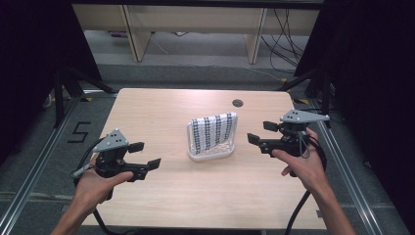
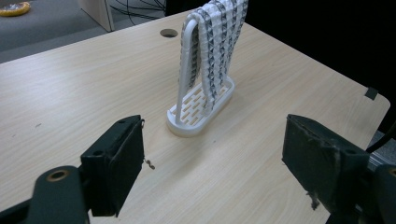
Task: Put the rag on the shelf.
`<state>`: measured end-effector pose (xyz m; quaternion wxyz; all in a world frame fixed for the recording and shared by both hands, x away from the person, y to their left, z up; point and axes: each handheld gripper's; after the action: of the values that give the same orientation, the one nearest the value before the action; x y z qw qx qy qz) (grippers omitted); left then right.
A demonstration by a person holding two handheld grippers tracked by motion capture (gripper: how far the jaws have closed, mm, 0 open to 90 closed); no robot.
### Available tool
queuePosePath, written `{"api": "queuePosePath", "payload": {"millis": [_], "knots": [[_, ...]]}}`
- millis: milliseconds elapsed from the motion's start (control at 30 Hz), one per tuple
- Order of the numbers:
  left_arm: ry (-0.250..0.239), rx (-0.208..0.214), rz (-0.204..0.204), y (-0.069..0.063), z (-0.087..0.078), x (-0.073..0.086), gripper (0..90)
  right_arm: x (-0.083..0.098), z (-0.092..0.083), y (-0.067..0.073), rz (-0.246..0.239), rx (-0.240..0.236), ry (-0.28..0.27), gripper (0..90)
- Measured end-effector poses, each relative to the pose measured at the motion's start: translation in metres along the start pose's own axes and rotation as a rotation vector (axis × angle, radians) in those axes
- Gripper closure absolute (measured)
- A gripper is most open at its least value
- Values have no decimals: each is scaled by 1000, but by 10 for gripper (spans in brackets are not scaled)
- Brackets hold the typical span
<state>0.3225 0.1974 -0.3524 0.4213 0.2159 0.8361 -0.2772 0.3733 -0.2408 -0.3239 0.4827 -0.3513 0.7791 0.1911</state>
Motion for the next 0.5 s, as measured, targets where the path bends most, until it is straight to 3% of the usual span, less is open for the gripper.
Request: {"api": "queuePosePath", "payload": {"millis": [500], "knots": [[5,19,7,-2,2,22,196,15,-8,16,0,3,4,207]]}}
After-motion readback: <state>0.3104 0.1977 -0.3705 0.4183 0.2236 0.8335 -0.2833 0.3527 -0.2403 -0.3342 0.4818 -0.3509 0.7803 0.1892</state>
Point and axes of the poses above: each handheld gripper's, and its own axes: z roughly forward along the jaws, x roughly out of its underside, y roughly to its left, and after that the axes turned 10 degrees about -z, right-handed
